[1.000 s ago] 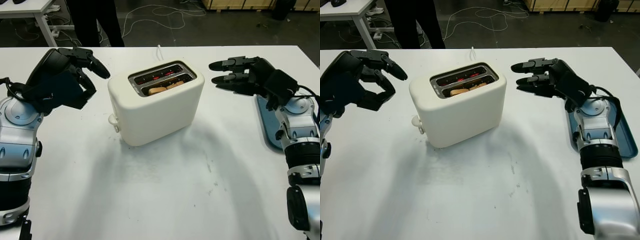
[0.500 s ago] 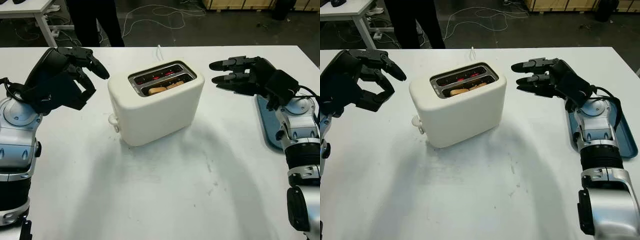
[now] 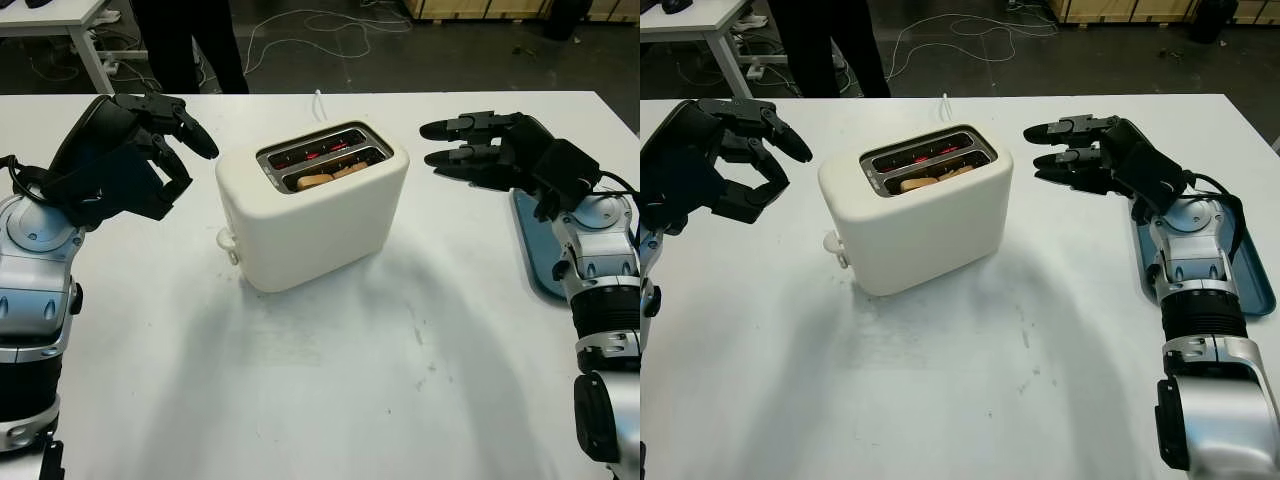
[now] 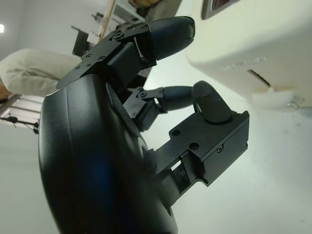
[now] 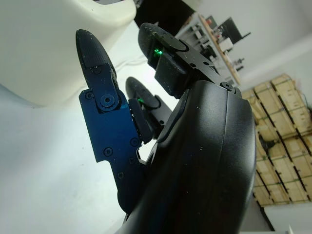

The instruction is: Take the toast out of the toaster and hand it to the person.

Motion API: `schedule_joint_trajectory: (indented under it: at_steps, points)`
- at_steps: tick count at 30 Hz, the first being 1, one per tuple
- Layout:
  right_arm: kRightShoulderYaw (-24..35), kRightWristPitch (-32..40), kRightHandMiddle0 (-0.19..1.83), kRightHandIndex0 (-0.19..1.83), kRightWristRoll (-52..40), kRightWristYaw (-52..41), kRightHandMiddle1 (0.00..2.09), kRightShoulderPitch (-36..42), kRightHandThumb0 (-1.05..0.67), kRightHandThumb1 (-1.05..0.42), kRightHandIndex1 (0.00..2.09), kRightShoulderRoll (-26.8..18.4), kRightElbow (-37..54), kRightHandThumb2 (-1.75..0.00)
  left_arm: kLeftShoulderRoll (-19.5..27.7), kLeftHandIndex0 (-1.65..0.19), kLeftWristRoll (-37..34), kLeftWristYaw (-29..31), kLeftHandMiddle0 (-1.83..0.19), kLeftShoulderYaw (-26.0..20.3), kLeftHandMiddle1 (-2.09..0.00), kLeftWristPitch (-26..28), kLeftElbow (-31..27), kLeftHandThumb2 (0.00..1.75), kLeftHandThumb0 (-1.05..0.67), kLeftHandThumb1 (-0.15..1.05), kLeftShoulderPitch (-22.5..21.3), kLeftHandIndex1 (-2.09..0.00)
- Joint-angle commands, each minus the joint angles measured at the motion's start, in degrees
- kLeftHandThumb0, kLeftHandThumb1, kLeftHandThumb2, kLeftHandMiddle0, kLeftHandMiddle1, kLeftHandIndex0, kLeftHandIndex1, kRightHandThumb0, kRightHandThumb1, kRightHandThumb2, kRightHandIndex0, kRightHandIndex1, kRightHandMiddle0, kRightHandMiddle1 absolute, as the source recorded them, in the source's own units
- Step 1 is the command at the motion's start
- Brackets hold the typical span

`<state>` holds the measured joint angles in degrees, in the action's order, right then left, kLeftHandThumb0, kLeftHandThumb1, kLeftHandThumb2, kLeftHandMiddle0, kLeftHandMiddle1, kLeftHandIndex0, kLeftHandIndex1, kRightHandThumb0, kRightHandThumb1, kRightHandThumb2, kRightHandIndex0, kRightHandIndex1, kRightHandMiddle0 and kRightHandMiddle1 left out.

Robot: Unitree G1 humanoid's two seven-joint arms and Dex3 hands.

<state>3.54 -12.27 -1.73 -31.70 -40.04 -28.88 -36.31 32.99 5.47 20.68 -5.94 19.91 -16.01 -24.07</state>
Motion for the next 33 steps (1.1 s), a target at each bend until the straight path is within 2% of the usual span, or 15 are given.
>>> schedule_joint_trajectory:
  at_steps: [1, 9, 13, 19, 33]
  points:
    - [0.37, 0.00, 0.80, 0.90, -0.50, -0.10, 0.00, 0.61, -0.56, -0.81, 0.01, -0.08, -0.02, 0.00, 0.20, -0.84, 0.64, -0.51, -0.89, -0.08, -1.25, -1.06, 0.14, 1.23, 0.22, 0.24, 1.25, -1.04]
    - [0.87, 0.47, 0.79, 0.88, -1.21, -0.48, 0.00, 1.16, -0.52, -0.80, 0.00, 0.07, 0.58, 0.00, 0.00, -0.82, 0.04, 0.02, -0.88, -0.42, -1.25, 0.93, -0.86, 1.22, 0.23, 0.26, 1.40, -1.05]
    - [0.90, -0.18, 0.79, 0.89, -1.32, -0.76, 0.00, 1.23, -0.52, -0.81, 0.01, 0.15, 0.17, 0.00, -0.12, -0.82, 0.20, -0.32, -0.87, -0.46, -1.26, -0.10, -0.50, 1.22, 0.23, 0.26, 1.66, -1.07]
    - [0.85, -1.04, 0.80, 0.89, -1.01, -0.52, 0.01, 1.17, -0.53, -0.81, 0.01, 0.18, -0.74, 0.00, 0.38, -0.77, 0.79, 0.05, -0.83, 0.03, -1.27, 2.50, -2.19, 1.19, 0.25, 0.29, 1.54, -1.08]
    - [1.02, -1.62, 0.80, 0.90, -0.98, -0.35, 0.00, 1.33, -0.52, -0.81, 0.01, 0.29, -0.95, 0.00, 0.27, -0.76, 0.62, 0.05, -0.82, -0.03, -1.28, 2.05, -1.56, 1.17, 0.21, 0.29, 1.55, -1.10]
